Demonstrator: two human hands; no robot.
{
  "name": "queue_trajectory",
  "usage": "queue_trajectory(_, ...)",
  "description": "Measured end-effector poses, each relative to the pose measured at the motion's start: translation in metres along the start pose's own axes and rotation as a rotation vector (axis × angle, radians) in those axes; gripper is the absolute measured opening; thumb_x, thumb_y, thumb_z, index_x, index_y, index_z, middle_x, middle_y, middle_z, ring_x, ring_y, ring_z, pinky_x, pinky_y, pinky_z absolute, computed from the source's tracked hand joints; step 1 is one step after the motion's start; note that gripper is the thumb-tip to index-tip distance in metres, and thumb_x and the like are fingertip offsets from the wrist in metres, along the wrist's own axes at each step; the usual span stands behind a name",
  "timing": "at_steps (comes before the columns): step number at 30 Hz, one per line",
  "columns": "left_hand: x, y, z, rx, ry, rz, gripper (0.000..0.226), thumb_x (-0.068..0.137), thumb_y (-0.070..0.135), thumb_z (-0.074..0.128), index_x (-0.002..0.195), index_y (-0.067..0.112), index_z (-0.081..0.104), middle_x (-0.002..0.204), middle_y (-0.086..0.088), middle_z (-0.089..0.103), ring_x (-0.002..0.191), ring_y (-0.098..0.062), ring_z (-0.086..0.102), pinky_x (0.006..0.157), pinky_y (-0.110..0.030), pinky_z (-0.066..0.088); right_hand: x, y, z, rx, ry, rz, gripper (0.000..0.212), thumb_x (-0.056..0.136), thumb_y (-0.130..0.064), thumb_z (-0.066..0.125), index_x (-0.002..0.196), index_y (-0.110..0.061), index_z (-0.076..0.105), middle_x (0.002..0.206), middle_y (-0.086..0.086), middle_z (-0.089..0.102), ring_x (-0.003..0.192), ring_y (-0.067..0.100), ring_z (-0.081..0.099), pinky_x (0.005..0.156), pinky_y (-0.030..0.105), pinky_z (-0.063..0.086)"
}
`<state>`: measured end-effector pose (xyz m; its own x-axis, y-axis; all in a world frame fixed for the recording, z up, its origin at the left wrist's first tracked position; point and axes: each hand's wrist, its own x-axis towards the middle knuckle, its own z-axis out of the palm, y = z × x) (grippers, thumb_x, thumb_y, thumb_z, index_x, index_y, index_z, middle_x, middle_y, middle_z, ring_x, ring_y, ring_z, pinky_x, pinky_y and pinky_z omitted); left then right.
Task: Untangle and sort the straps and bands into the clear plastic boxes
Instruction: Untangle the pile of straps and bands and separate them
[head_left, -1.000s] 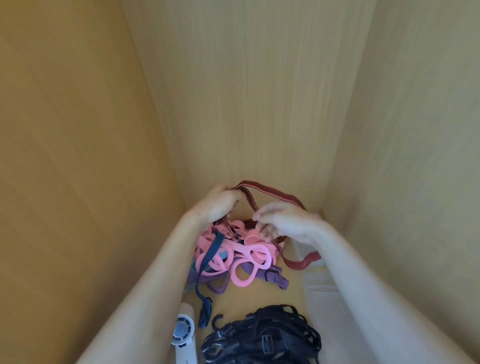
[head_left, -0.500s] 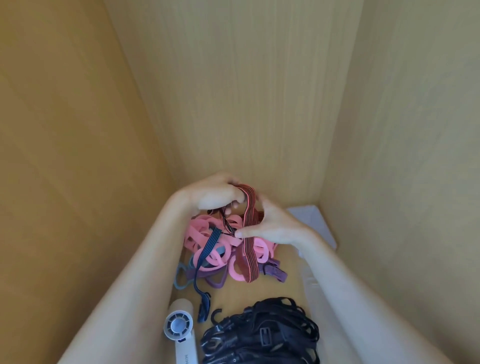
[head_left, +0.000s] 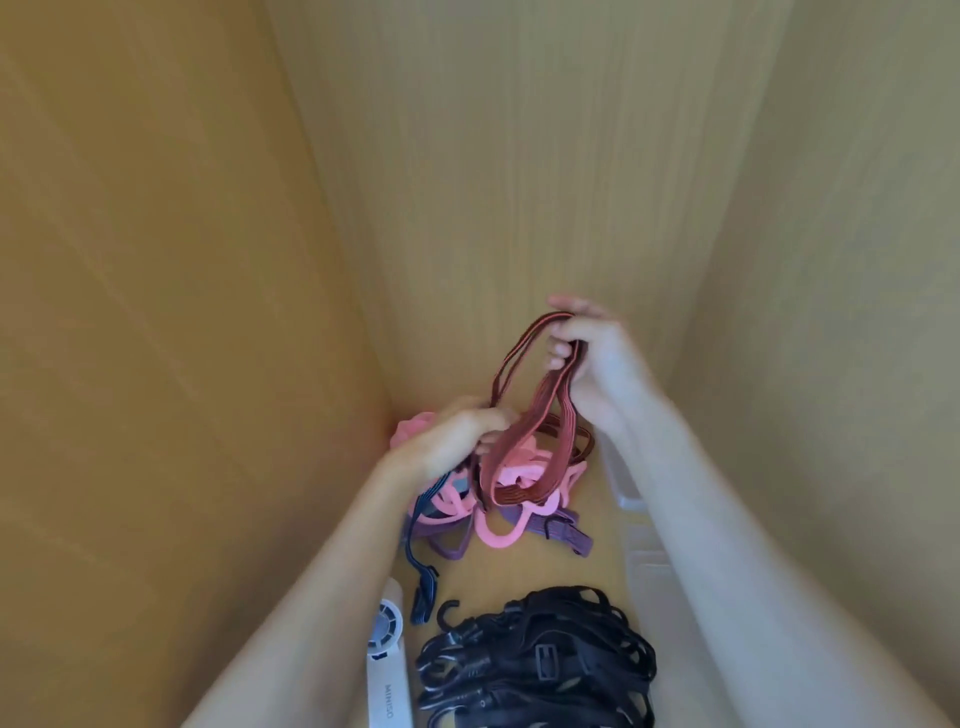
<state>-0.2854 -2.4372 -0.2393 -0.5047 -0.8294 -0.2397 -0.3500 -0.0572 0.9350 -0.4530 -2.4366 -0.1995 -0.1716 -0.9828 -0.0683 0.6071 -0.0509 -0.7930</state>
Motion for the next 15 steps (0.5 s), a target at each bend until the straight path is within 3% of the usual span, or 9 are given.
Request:
queue_trajectory(2,0.003,-0.007,0.013,-0.094,-0.099,-0.015,0.057,0.083,0.066,0.062,0.092,0.010,0.062,0.075,0.000,0.059,0.071,-0.015,0.055,0.080,-0.036,0.049,-0.001,0.000,0.011,0.056,0.032,0.013,0.032,0.084,0.016,0.036,0.098,-0.005,0.056,0.056,-0.002,0.041,0.045,0.008,0.034,0.042,0.019,0.026)
queue_trajectory(4,0.002,-0.005,0.024,-0.073,-0.116,-0.004,0.053,0.075,0.073,0.069,0.089,0.022,0.067,0.082,0.011,0.072,0.080,-0.010,0.067,0.085,-0.031,0.052,0.000,0.001,0.017,0.144,0.068,0.035,0.031,0.084,0.014,0.034,0.097,-0.006,0.054,0.053,-0.003,0.039,0.043,0.007,0.032,0.041,0.019,0.024)
queue_trajectory(6,0.002,-0.001,0.035,-0.012,-0.089,0.031,0.031,0.075,0.050,0.082,0.090,0.026,0.069,0.080,0.013,0.075,0.080,-0.004,0.070,0.081,-0.021,0.053,-0.002,0.005,0.023,0.249,0.085,0.071,0.029,0.084,0.012,0.033,0.093,-0.007,0.053,0.054,-0.003,0.038,0.045,0.008,0.032,0.042,0.019,0.024)
queue_trajectory(8,0.006,0.002,0.040,0.051,-0.026,0.072,0.011,0.081,0.023,0.083,0.083,0.020,0.072,0.071,0.011,0.072,0.067,-0.002,0.065,0.068,-0.017,0.050,-0.004,0.007,0.025,0.322,0.073,0.109,0.027,0.085,0.011,0.033,0.089,-0.008,0.053,0.057,-0.001,0.038,0.047,0.009,0.033,0.045,0.020,0.026)
queue_trajectory(10,0.008,-0.001,0.037,0.063,0.029,0.077,0.015,0.086,0.020,0.079,0.075,0.014,0.070,0.061,0.007,0.063,0.053,-0.006,0.055,0.056,-0.018,0.043,-0.004,0.006,0.022,0.310,0.063,0.125,0.027,0.086,0.011,0.034,0.089,-0.008,0.053,0.059,0.000,0.040,0.048,0.010,0.035,0.048,0.021,0.029)
queue_trajectory(13,0.007,-0.009,0.024,0.098,0.129,0.010,0.030,0.089,0.023,0.073,0.065,0.018,0.056,0.050,0.010,0.045,0.046,-0.009,0.041,0.046,-0.018,0.034,0.002,0.003,0.006,0.008,0.102,0.059,0.024,0.089,0.011,0.043,0.102,-0.005,0.055,0.067,0.004,0.048,0.054,0.012,0.045,0.053,0.023,0.039)
queue_trajectory(14,0.004,-0.010,0.018,0.109,0.163,-0.006,0.028,0.089,0.020,0.071,0.065,0.017,0.058,0.051,0.009,0.047,0.049,-0.010,0.044,0.049,-0.018,0.037,0.005,0.006,-0.002,-0.162,0.106,0.031,0.024,0.089,0.004,0.053,0.112,-0.005,0.055,0.075,0.005,0.054,0.063,0.013,0.053,0.059,0.025,0.045)
queue_trajectory(15,0.003,-0.009,0.013,0.103,0.170,-0.010,0.025,0.090,0.017,0.067,0.066,0.012,0.061,0.055,0.005,0.054,0.053,-0.012,0.049,0.056,-0.018,0.041,0.006,0.010,-0.011,-0.327,0.093,0.036,0.039,0.086,-0.011,0.067,0.123,-0.006,0.054,0.089,0.006,0.062,0.078,0.015,0.060,0.071,0.028,0.049)
